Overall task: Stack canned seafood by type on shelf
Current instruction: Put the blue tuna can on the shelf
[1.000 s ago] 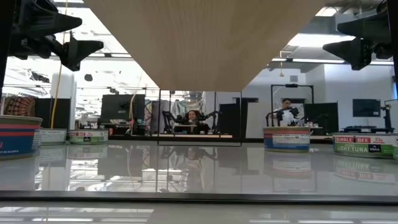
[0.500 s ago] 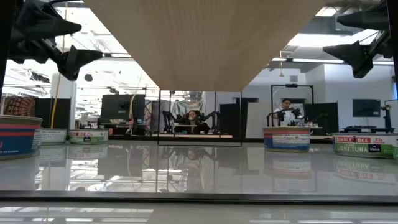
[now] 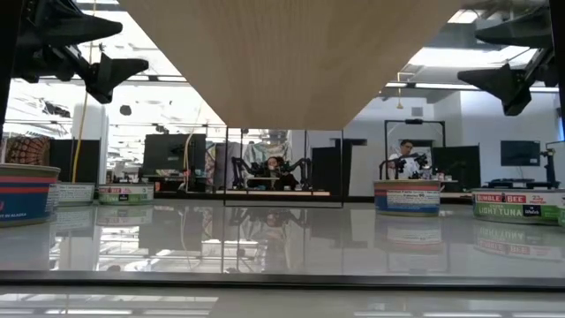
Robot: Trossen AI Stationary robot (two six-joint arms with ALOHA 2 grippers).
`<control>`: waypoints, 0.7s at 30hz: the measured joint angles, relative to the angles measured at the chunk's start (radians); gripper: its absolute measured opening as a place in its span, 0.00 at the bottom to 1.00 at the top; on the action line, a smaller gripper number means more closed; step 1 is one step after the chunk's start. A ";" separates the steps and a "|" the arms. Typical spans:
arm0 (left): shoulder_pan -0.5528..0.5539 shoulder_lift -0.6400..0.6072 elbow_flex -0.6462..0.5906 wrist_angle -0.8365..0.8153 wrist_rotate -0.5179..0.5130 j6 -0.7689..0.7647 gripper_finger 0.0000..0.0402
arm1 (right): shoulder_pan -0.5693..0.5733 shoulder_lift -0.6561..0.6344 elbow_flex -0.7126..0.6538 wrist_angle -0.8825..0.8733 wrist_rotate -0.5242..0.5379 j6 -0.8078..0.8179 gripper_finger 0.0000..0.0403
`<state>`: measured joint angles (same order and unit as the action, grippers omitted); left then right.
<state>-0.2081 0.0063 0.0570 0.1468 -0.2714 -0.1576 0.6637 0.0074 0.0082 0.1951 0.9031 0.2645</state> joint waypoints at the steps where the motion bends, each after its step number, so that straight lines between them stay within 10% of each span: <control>1: 0.000 0.000 0.000 0.000 0.000 0.015 0.79 | -0.002 0.000 0.000 0.000 -0.003 -0.001 0.82; 21: 0.000 0.000 0.019 -0.022 0.021 0.074 0.79 | -0.012 0.214 0.253 -0.274 0.065 0.094 0.82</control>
<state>-0.2081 0.0063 0.0756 0.1249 -0.2500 -0.0835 0.6518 0.2210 0.2616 -0.0793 0.9682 0.3580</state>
